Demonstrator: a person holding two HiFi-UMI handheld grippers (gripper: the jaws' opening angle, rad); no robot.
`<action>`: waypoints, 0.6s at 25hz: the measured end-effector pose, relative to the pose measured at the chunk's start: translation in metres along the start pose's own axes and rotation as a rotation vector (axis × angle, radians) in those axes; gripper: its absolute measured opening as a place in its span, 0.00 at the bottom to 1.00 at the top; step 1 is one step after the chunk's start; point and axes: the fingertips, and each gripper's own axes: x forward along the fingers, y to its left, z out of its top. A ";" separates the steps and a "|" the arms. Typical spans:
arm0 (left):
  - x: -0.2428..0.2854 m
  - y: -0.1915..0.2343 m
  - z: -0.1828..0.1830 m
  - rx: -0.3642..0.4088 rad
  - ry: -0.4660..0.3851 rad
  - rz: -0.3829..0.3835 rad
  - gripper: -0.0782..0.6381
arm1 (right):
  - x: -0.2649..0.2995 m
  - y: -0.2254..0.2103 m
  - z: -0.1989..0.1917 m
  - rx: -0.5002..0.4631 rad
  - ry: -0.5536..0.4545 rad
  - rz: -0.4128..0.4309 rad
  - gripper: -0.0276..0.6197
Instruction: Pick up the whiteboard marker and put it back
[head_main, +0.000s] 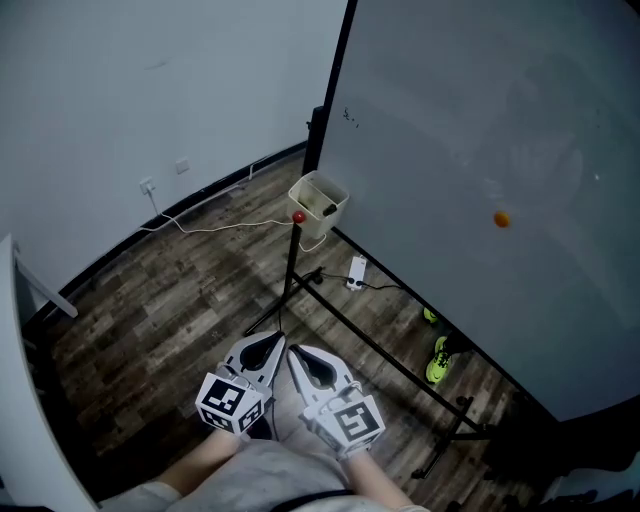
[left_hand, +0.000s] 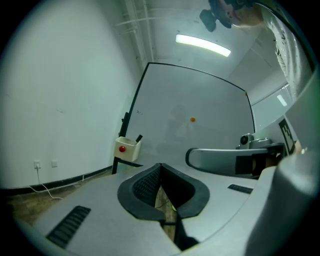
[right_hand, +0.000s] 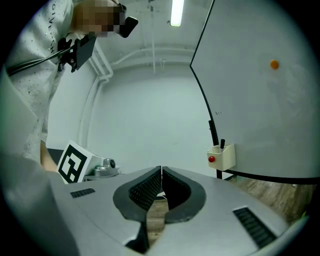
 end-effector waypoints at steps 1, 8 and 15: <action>0.004 0.011 0.002 -0.011 -0.002 -0.002 0.13 | 0.010 -0.002 -0.001 0.003 0.002 -0.004 0.07; 0.040 0.065 0.008 -0.030 0.008 -0.069 0.13 | 0.073 -0.034 -0.018 0.026 0.041 -0.067 0.07; 0.064 0.109 0.017 -0.024 0.010 -0.134 0.13 | 0.120 -0.064 -0.022 0.035 0.039 -0.151 0.07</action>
